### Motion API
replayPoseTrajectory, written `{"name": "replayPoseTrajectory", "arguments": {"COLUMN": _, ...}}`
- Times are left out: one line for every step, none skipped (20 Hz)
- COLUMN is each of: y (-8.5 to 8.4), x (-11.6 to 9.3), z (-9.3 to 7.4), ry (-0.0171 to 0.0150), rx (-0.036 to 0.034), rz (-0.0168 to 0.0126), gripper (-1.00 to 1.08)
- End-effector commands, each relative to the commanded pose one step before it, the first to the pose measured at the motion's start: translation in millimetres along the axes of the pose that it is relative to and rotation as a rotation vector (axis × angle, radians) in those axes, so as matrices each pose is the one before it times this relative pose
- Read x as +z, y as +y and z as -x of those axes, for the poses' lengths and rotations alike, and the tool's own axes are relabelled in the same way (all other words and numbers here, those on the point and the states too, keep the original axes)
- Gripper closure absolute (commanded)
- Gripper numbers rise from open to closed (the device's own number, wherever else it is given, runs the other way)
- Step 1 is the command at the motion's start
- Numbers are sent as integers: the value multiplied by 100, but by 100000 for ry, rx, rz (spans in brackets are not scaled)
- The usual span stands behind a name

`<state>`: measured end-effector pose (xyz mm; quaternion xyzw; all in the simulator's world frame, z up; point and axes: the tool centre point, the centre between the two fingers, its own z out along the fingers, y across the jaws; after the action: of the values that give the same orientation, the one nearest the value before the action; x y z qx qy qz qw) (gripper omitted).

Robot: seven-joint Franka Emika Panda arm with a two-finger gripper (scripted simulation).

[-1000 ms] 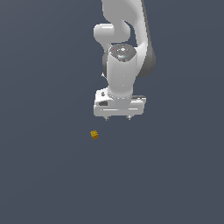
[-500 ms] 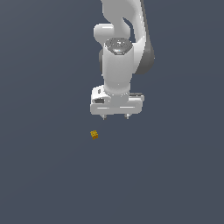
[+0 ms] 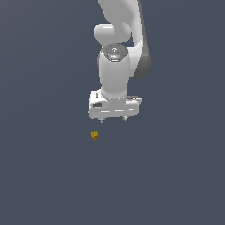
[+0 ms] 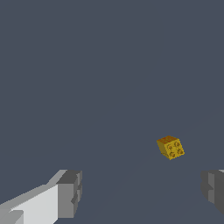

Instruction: Pick up the object and move it to a goal position.

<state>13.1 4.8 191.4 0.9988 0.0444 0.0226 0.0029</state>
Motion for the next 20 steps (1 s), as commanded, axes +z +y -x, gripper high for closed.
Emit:
{"name": "replayPoseTrajectory", "arguments": {"y": 706, "x": 775, "z": 51, "ry": -356, "rx": -2286, "rz": 78, "gripper": -92}}
{"name": "replayPoseTrajectory", "arguments": {"y": 329, "x": 366, "z": 29, "ry": -147, "rx": -1148, "rz": 25, "gripper": -92}}
{"name": "replayPoseTrajectory", "arguments": {"y": 355, "x": 396, "z": 39, "ry": -158, "rx": -1242, "rz": 21, "gripper": -92}}
{"name": "replayPoseTrajectory", "arguments": {"y": 380, "x": 428, "z": 51, "ry": -171, "rx": -1339, "rz": 15, "gripper": -92}}
{"name": "replayPoseTrajectory", "arguments": {"y": 405, "x": 460, "z": 66, "ry": -183, "rx": -1435, "rz": 8, "gripper": -92}}
{"name": "replayPoseTrajectory", "arguments": {"y": 429, "x": 491, "z": 82, "ry": -194, "rx": -1532, "rz": -2, "gripper": -92}}
{"name": "replayPoseTrajectory", "arguments": {"y": 453, "x": 522, "z": 101, "ry": -204, "rx": -1627, "rz": -13, "gripper": -92}}
{"name": "replayPoseTrajectory", "arguments": {"y": 476, "x": 553, "z": 122, "ry": -214, "rx": -1723, "rz": -26, "gripper": -92}}
{"name": "replayPoseTrajectory", "arguments": {"y": 496, "x": 585, "z": 146, "ry": -222, "rx": -1820, "rz": -40, "gripper": -92}}
{"name": "replayPoseTrajectory", "arguments": {"y": 502, "x": 600, "z": 167, "ry": -224, "rx": -1864, "rz": -56, "gripper": -92}}
{"name": "replayPoseTrajectory", "arguments": {"y": 494, "x": 600, "z": 185, "ry": -219, "rx": -1864, "rz": -70, "gripper": -92}}
{"name": "replayPoseTrajectory", "arguments": {"y": 485, "x": 598, "z": 201, "ry": -213, "rx": -1858, "rz": -83, "gripper": -92}}
{"name": "replayPoseTrajectory", "arguments": {"y": 457, "x": 575, "z": 209, "ry": -198, "rx": -1783, "rz": -93, "gripper": -92}}
{"name": "replayPoseTrajectory", "arguments": {"y": 425, "x": 544, "z": 213, "ry": -182, "rx": -1686, "rz": -99, "gripper": -92}}
{"name": "replayPoseTrajectory", "arguments": {"y": 393, "x": 513, "z": 213, "ry": -166, "rx": -1590, "rz": -103, "gripper": -92}}
{"name": "replayPoseTrajectory", "arguments": {"y": 361, "x": 482, "z": 210, "ry": -151, "rx": -1494, "rz": -105, "gripper": -92}}
{"name": "replayPoseTrajectory", "arguments": {"y": 332, "x": 450, "z": 206, "ry": -136, "rx": -1396, "rz": -105, "gripper": -92}}
{"name": "replayPoseTrajectory", "arguments": {"y": 304, "x": 419, "z": 200, "ry": -122, "rx": -1298, "rz": -104, "gripper": -92}}
{"name": "replayPoseTrajectory", "arguments": {"y": 276, "x": 388, "z": 192, "ry": -109, "rx": -1203, "rz": -102, "gripper": -92}}
{"name": "replayPoseTrajectory", "arguments": {"y": 250, "x": 357, "z": 182, "ry": -97, "rx": -1105, "rz": -98, "gripper": -92}}
